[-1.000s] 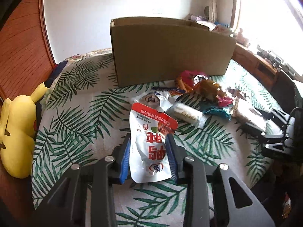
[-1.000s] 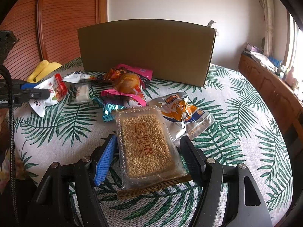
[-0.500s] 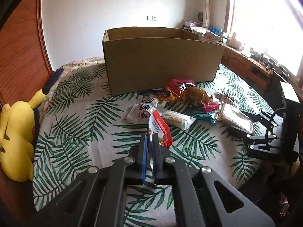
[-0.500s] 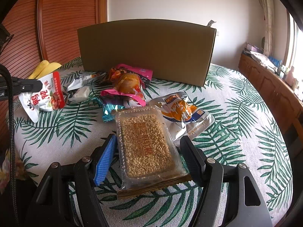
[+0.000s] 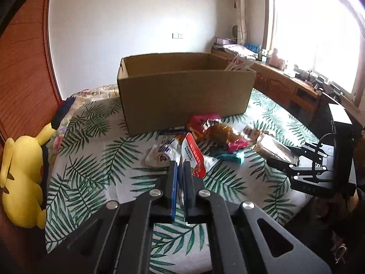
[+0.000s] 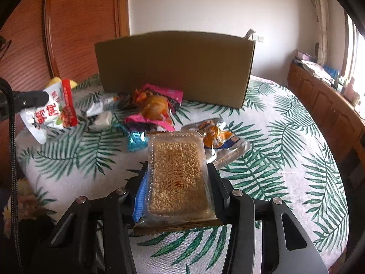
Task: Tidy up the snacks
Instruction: 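Lift both held snacks and carry them over the cardboard box, then open both grippers to drop the snacks into the box, then move both tools back toward the snacks on the bed, then grasp the white blue-lettered duck-neck bag with the left gripper while the right gripper lowers to the silver bag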
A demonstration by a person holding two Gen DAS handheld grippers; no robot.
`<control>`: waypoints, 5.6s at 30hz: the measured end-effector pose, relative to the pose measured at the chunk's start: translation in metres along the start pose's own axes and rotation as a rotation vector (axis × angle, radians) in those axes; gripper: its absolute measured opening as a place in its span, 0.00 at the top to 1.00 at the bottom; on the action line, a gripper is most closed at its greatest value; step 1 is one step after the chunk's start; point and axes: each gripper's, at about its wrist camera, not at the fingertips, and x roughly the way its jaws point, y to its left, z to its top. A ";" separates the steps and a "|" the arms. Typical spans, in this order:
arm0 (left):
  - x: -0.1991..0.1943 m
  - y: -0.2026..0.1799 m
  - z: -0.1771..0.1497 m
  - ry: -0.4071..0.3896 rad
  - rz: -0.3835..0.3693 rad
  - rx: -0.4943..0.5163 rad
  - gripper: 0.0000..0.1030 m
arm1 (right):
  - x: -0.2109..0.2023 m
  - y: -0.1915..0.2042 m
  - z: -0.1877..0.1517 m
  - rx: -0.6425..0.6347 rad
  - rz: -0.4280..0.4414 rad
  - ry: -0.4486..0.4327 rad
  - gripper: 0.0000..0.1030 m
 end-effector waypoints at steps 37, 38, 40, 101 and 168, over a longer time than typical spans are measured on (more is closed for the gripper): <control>-0.005 -0.011 0.106 -0.211 -0.063 0.000 1.00 | -0.038 -0.017 0.097 -0.076 0.014 -0.169 0.53; -0.003 -0.010 0.109 -0.215 -0.064 0.001 1.00 | -0.037 -0.018 0.101 -0.078 0.016 -0.172 0.53; 0.004 -0.007 0.118 -0.222 -0.068 0.001 1.00 | -0.034 -0.021 0.109 -0.085 0.018 -0.179 0.53; 0.153 0.037 0.159 -0.080 -0.032 -0.045 0.92 | 0.098 -0.046 0.192 -0.092 0.043 -0.105 0.51; 0.149 0.033 0.043 0.252 -0.041 -0.003 0.41 | 0.072 -0.043 0.047 -0.083 0.058 0.204 0.40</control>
